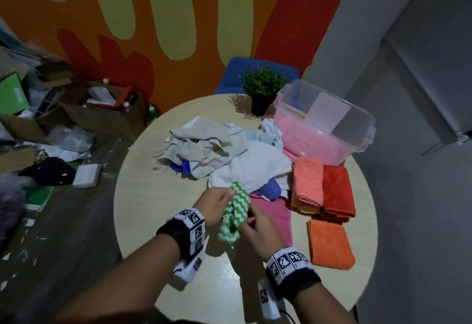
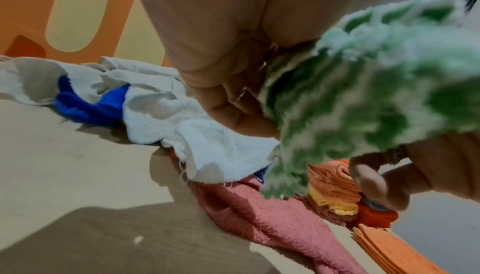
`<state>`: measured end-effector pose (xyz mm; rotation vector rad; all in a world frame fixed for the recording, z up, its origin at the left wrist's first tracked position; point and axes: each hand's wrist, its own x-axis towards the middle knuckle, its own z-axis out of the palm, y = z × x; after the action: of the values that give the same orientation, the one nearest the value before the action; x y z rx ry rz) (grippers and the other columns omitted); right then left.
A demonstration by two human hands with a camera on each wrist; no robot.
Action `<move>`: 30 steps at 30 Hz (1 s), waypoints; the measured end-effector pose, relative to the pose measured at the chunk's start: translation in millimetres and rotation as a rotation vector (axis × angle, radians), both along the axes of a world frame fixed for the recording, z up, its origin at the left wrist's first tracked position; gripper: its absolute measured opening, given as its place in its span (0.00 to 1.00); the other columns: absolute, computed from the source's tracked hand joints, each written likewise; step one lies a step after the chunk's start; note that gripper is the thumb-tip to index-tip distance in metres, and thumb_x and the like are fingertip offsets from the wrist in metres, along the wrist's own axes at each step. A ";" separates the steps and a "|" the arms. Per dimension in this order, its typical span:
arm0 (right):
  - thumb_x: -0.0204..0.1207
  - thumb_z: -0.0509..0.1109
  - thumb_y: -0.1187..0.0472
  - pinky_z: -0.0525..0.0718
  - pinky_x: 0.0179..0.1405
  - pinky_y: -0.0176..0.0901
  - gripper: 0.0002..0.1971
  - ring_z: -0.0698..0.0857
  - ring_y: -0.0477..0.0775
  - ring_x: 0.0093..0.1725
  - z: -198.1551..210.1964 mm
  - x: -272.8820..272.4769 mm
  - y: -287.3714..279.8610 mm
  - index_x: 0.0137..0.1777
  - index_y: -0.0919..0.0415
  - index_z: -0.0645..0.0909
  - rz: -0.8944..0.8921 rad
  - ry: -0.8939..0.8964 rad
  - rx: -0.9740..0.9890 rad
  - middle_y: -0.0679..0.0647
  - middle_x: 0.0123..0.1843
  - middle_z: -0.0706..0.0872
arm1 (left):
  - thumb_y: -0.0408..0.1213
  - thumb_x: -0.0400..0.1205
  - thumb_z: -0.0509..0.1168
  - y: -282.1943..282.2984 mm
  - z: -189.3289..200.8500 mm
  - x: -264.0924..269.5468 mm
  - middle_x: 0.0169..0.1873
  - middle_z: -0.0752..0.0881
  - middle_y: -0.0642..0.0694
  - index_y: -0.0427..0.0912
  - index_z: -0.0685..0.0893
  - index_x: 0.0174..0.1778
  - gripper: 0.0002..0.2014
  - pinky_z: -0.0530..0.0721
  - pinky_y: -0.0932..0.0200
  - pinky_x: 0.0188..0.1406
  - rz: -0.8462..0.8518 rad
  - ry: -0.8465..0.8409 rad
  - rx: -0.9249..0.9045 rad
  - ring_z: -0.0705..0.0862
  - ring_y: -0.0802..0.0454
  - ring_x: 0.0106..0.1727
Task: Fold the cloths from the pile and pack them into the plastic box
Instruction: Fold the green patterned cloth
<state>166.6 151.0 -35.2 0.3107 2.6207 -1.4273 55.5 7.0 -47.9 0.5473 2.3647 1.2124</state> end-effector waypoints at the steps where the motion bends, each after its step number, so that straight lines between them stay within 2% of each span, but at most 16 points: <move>1: 0.80 0.68 0.61 0.80 0.35 0.37 0.16 0.85 0.43 0.37 3.5 0.2 -0.6 0.67 0.50 0.77 -0.041 0.031 0.019 0.47 0.45 0.88 | 0.42 0.90 0.57 1.0 5.4 1.6 0.27 0.81 0.45 0.46 0.74 0.29 0.21 0.74 0.52 0.37 -0.002 0.023 -0.008 0.76 0.50 0.30; 2: 0.81 0.67 0.61 0.81 0.33 0.40 0.15 0.84 0.44 0.34 8.4 1.1 -0.9 0.66 0.50 0.77 -0.078 0.059 0.019 0.47 0.43 0.88 | 0.42 0.90 0.58 1.4 6.8 1.9 0.28 0.81 0.46 0.47 0.76 0.32 0.18 0.73 0.54 0.37 0.009 0.044 0.006 0.76 0.51 0.30; 4: 0.82 0.67 0.60 0.87 0.41 0.47 0.14 0.87 0.44 0.38 18.4 3.7 -0.8 0.64 0.45 0.75 -0.124 0.106 -0.067 0.45 0.48 0.88 | 0.41 0.89 0.60 1.0 10.3 3.2 0.29 0.84 0.46 0.50 0.80 0.54 0.04 0.75 0.57 0.34 0.076 0.016 0.032 0.79 0.52 0.30; 5: 0.81 0.68 0.59 0.88 0.46 0.47 0.15 0.88 0.43 0.43 22.9 4.8 -1.6 0.63 0.43 0.73 -0.126 0.109 -0.135 0.44 0.51 0.87 | 0.40 0.88 0.60 0.6 11.5 4.3 0.27 0.82 0.46 0.55 0.74 0.62 0.08 0.74 0.56 0.30 0.122 -0.004 0.025 0.79 0.51 0.27; 7: 0.78 0.71 0.53 0.88 0.53 0.47 0.17 0.87 0.42 0.50 31.3 6.9 -5.6 0.64 0.42 0.73 -0.115 0.096 -0.229 0.44 0.54 0.86 | 0.39 0.88 0.59 0.4 11.2 5.3 0.26 0.80 0.43 0.58 0.67 0.60 0.10 0.72 0.54 0.26 0.151 -0.002 0.000 0.78 0.46 0.25; 10: 0.77 0.75 0.53 0.88 0.49 0.42 0.15 0.87 0.39 0.48 31.8 5.5 -8.7 0.61 0.51 0.77 -0.112 0.096 -0.147 0.44 0.50 0.88 | 0.46 0.87 0.58 1.6 13.8 4.5 0.33 0.86 0.36 0.58 0.72 0.49 0.02 0.82 0.48 0.35 0.096 -0.048 0.068 0.84 0.40 0.32; 12: 0.78 0.73 0.62 0.86 0.46 0.46 0.09 0.87 0.42 0.42 27.7 1.6 -5.1 0.54 0.51 0.80 -0.150 0.138 -0.024 0.45 0.44 0.88 | 0.61 0.83 0.57 -0.1 19.5 5.5 0.41 0.89 0.43 0.58 0.78 0.50 0.13 0.85 0.45 0.50 -0.013 -0.163 0.161 0.88 0.46 0.42; 14: 0.78 0.71 0.65 0.87 0.45 0.51 0.11 0.87 0.46 0.41 28.7 0.4 0.4 0.49 0.45 0.80 -0.196 0.135 -0.018 0.45 0.41 0.87 | 0.69 0.78 0.60 -1.4 25.6 7.4 0.50 0.90 0.51 0.60 0.81 0.57 0.21 0.86 0.51 0.56 -0.158 -0.213 0.167 0.89 0.54 0.52; 16: 0.80 0.69 0.62 0.88 0.47 0.54 0.09 0.88 0.47 0.43 32.7 -0.3 5.6 0.48 0.44 0.81 -0.235 0.130 -0.040 0.46 0.41 0.88 | 0.57 0.81 0.68 -1.7 24.9 6.3 0.60 0.86 0.54 0.54 0.83 0.65 0.20 0.82 0.57 0.63 -0.258 -0.087 0.049 0.85 0.56 0.61; 18: 0.81 0.68 0.61 0.87 0.45 0.51 0.08 0.87 0.46 0.41 39.7 -0.3 10.5 0.46 0.45 0.82 -0.251 0.145 -0.012 0.46 0.39 0.88 | 0.40 0.83 0.69 0.1 21.7 0.6 0.66 0.81 0.51 0.44 0.88 0.63 0.13 0.75 0.61 0.68 -0.230 0.096 -0.014 0.80 0.55 0.67; 20: 0.80 0.68 0.62 0.83 0.42 0.43 0.08 0.85 0.46 0.40 42.9 -0.7 18.0 0.42 0.48 0.83 -0.260 0.167 0.021 0.47 0.38 0.86 | 0.31 0.83 0.68 0.1 25.8 -2.1 0.64 0.82 0.52 0.42 0.91 0.57 0.10 0.75 0.62 0.68 -0.136 0.186 0.031 0.80 0.56 0.64; 22: 0.78 0.69 0.64 0.75 0.43 0.39 0.09 0.82 0.47 0.42 41.9 -0.5 29.0 0.38 0.52 0.83 -0.284 0.197 0.101 0.47 0.39 0.82 | 0.24 0.79 0.69 0.1 34.4 -2.1 0.57 0.87 0.52 0.45 0.92 0.56 0.15 0.80 0.60 0.65 -0.066 0.205 0.110 0.84 0.58 0.59; 25: 0.75 0.66 0.63 0.75 0.43 0.46 0.10 0.81 0.52 0.40 35.9 1.3 44.6 0.33 0.58 0.82 -0.352 0.197 0.098 0.55 0.37 0.82 | 0.20 0.76 0.69 2.8 49.2 -2.8 0.45 0.91 0.52 0.56 0.89 0.53 0.23 0.89 0.54 0.52 -0.009 0.102 0.199 0.89 0.59 0.47; 27: 0.70 0.62 0.58 0.76 0.40 0.50 0.11 0.79 0.54 0.34 36.5 2.9 49.9 0.32 0.60 0.81 -0.396 0.185 0.044 0.61 0.33 0.82 | 0.22 0.76 0.71 8.7 59.0 -2.1 0.40 0.91 0.53 0.55 0.88 0.46 0.19 0.90 0.51 0.46 -0.021 0.095 0.224 0.89 0.60 0.43; 28: 0.68 0.62 0.57 0.78 0.40 0.52 0.10 0.79 0.53 0.34 38.5 3.1 50.0 0.34 0.59 0.82 -0.408 0.187 0.006 0.61 0.33 0.83 | 0.24 0.76 0.72 12.1 63.1 -2.1 0.39 0.91 0.54 0.54 0.89 0.44 0.16 0.90 0.50 0.46 -0.036 0.109 0.235 0.89 0.61 0.43; 30: 0.68 0.65 0.57 0.83 0.48 0.51 0.09 0.85 0.49 0.42 46.2 4.3 45.4 0.43 0.52 0.86 -0.378 0.192 -0.082 0.51 0.39 0.88 | 0.30 0.76 0.73 18.9 71.8 -0.9 0.40 0.91 0.57 0.54 0.90 0.42 0.11 0.88 0.54 0.49 -0.080 0.137 0.239 0.88 0.62 0.44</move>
<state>170.9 196.4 11.0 0.7254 2.7491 -1.7512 54.5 26.0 23.9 0.8175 2.2966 1.4731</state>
